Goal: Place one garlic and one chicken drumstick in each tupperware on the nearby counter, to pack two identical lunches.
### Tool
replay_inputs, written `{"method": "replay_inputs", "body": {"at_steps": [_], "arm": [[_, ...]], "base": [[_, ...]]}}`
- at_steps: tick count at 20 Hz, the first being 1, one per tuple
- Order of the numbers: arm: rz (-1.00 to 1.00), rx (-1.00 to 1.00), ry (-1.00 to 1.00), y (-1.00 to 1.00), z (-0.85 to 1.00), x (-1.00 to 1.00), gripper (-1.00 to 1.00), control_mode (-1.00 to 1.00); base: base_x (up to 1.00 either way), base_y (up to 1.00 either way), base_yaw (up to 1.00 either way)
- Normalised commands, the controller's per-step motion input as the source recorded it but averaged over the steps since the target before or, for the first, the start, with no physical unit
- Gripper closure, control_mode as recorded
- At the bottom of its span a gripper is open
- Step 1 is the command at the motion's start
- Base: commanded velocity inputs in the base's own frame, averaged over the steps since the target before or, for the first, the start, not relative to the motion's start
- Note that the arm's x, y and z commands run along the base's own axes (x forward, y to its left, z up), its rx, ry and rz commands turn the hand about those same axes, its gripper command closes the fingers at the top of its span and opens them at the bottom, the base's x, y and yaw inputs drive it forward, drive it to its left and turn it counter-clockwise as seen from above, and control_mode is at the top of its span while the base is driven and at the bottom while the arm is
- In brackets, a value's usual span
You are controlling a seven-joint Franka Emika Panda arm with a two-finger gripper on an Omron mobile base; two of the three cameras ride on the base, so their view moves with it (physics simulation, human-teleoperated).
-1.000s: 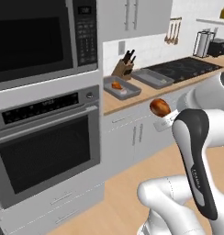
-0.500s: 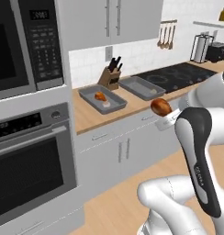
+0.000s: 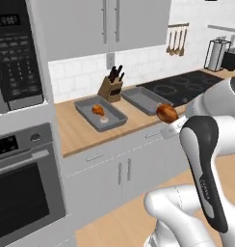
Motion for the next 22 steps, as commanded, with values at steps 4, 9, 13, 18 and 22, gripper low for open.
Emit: {"method": "replay_inputs", "body": {"at_steps": [4, 9, 13, 18, 22], "arm": [[0.00, 0.00, 0.00, 0.00, 0.00, 0.00, 1.00, 1.00], [0.00, 0.00, 0.00, 0.00, 0.00, 0.00, 1.00, 1.00], [0.00, 0.00, 0.00, 0.00, 0.00, 0.00, 1.00, 1.00], [0.00, 0.00, 0.00, 0.00, 0.00, 0.00, 1.00, 1.00], [0.00, 0.00, 0.00, 0.00, 0.00, 0.00, 1.00, 1.00]], "base": [[1.00, -0.97, -0.33], [1.00, -0.58, -0.07], [1.00, -0.37, 0.34], [1.00, -0.07, 0.63], [0.76, -0.12, 0.56]]}}
